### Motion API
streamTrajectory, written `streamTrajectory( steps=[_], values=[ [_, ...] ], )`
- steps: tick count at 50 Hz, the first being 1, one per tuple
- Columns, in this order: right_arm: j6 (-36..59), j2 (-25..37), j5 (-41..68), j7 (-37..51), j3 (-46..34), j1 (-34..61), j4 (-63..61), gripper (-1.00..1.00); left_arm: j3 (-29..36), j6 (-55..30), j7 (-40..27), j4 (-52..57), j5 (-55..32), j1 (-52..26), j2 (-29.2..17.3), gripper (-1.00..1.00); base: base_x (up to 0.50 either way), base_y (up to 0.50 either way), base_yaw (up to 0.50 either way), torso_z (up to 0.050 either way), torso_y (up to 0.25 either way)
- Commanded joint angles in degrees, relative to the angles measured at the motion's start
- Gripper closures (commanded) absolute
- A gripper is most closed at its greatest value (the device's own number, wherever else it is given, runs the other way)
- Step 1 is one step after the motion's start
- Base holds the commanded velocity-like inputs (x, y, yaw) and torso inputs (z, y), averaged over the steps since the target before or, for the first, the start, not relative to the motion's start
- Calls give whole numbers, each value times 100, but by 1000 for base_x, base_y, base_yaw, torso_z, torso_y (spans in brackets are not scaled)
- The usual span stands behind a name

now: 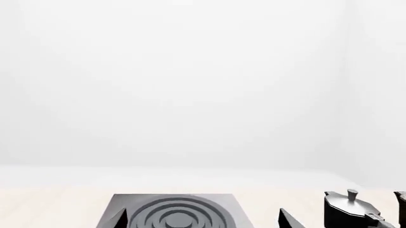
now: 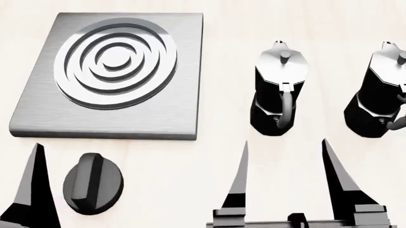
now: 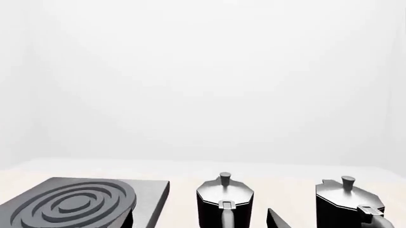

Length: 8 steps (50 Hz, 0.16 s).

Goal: Turn off the stove.

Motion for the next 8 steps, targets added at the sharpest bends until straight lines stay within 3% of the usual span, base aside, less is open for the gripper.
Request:
streamTrajectory(
  steps=[1,8],
  values=[
    [156,-6,2,-42,88,64,-149,-100,-89,-152,-37,213,-117,-92,10,-100,0,0,0,0,0],
    [231,26,20,-22,99,113,-240,-100,-109,-224,-87,298,-174,-173,-11,-100,0,0,0,0,0]
  ],
)
